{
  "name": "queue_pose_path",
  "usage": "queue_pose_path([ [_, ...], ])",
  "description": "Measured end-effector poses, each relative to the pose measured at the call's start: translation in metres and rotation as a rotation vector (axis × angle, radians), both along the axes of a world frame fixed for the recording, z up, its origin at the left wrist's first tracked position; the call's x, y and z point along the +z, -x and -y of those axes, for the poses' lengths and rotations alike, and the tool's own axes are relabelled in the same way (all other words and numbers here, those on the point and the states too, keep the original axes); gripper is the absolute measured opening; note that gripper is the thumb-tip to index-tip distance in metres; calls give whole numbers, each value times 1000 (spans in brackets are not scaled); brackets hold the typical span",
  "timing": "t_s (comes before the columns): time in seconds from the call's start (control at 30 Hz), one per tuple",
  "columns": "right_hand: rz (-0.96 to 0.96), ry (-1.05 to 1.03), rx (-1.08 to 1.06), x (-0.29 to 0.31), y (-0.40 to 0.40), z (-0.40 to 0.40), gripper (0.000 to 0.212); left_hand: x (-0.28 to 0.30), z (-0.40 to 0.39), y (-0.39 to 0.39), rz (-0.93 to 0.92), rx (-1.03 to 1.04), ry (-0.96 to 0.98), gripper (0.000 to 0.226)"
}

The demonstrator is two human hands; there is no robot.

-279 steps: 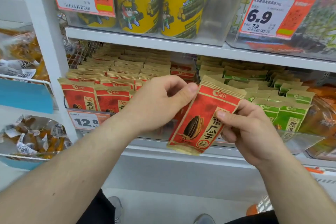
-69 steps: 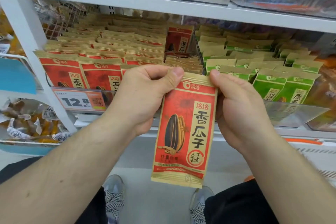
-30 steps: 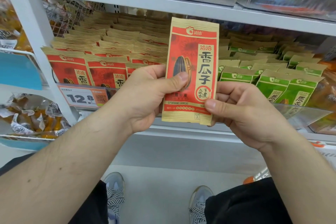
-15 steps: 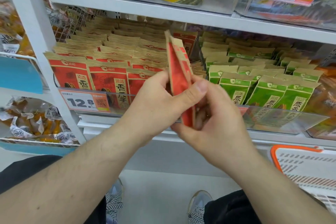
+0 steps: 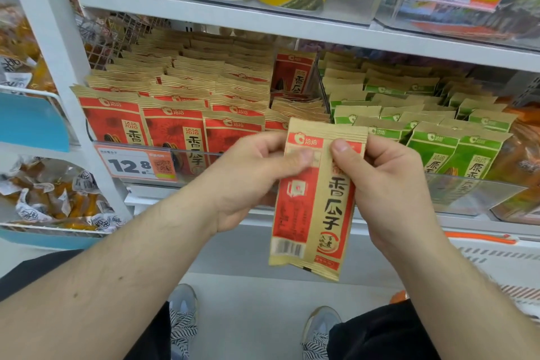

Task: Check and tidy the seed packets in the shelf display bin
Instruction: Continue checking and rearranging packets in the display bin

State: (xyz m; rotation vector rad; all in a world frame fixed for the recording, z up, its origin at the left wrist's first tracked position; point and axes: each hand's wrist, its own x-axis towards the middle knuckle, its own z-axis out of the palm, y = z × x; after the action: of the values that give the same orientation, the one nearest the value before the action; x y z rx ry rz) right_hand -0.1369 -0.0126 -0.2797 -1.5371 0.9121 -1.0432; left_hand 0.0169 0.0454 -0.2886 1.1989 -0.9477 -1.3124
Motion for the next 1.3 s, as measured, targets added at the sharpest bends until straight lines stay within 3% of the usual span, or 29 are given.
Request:
queue_pose_path([
  [0.13, 6, -30, 16, 0, 1, -1, 35, 3, 2, -3, -67, 120, 66, 27],
  [0.47, 126, -132, -13, 0, 2, 4, 33, 7, -3, -7, 73, 10, 10, 25],
  [0.63, 17, -154, 183, -1, 6, 7, 20, 11, 0, -8, -76, 158, 67, 30],
  [0.83, 60, -148, 189, -8, 8, 17, 38, 14, -5, -8, -74, 16, 13, 39],
  [0.93, 36, -150, 310, -7, 12, 20, 41, 15, -3, -12, -145, 71, 32, 39],
  [1.03, 88, -155, 439, -5, 16, 18, 58, 16, -2, -15, -173, 84, 31, 41],
  [1.3, 97, -142, 491, -8, 13, 21, 55, 15, -1, -17, -179, 88, 31, 42],
])
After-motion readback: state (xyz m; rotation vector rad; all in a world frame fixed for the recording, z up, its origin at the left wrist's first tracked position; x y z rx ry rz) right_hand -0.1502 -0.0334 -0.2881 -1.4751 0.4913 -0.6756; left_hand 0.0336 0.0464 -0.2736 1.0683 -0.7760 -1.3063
